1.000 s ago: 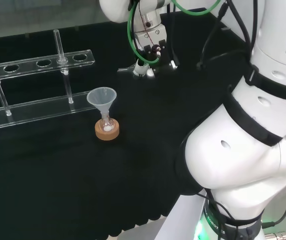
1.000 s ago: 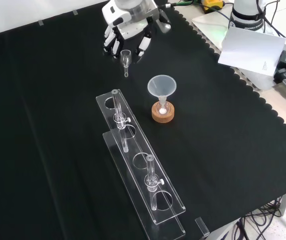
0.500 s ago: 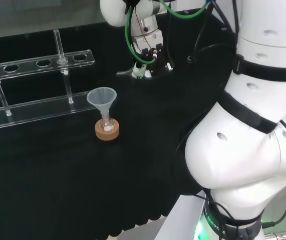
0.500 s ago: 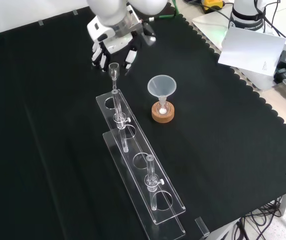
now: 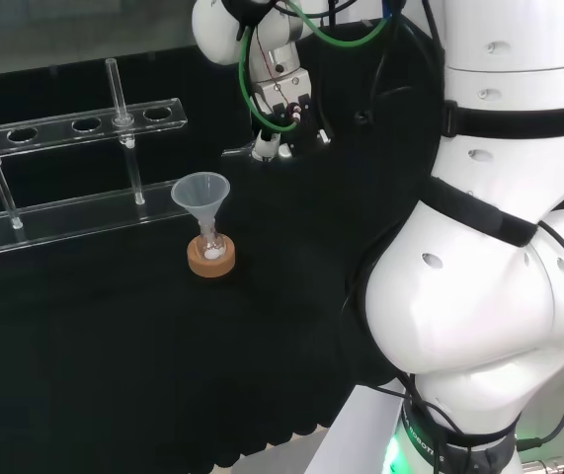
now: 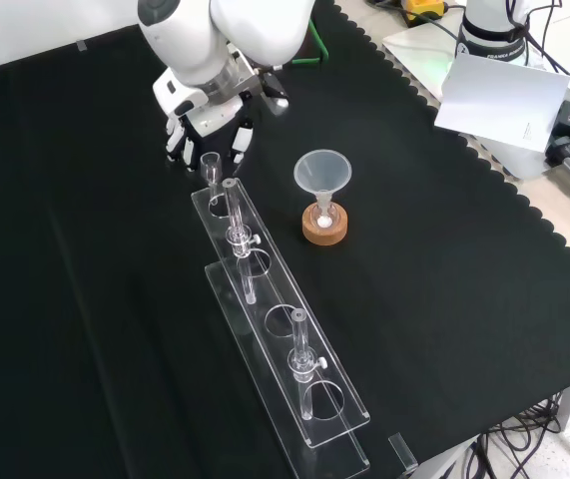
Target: Put the weighing funnel back on the table.
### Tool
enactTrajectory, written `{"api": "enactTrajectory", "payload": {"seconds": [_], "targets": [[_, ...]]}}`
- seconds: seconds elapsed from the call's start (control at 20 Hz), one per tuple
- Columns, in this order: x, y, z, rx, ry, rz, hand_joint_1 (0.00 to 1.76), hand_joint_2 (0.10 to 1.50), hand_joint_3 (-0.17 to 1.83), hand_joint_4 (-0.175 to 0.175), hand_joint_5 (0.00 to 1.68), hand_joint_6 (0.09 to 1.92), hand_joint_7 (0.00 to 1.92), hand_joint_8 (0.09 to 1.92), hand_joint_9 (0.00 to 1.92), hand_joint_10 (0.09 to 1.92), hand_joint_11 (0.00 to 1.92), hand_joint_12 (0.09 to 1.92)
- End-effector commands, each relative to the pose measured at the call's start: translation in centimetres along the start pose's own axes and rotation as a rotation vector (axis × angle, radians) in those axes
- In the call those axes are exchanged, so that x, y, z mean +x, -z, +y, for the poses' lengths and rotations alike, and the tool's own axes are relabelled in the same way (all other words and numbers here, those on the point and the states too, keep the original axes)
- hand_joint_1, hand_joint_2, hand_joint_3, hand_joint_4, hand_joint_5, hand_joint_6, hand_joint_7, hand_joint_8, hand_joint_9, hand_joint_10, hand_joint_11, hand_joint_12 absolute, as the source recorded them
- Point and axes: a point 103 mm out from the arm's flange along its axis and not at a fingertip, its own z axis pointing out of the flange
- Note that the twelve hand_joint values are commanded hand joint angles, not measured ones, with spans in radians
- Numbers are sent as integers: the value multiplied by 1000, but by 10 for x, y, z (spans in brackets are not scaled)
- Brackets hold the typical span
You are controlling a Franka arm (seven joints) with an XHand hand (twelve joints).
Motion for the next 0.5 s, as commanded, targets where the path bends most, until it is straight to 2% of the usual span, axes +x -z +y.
{"api": "enactTrajectory", "payload": {"seconds": [0.05, 0.5], "targets": [[5, -11, 16, 5, 51, -9, 1125, 1050, -175, 175, 1340, 426, 497, 640, 854, 344, 714, 1078], [12, -25, 28, 21, 75, -13, 1124, 1051, -175, 175, 1337, 433, 496, 641, 854, 346, 728, 1076]]}}
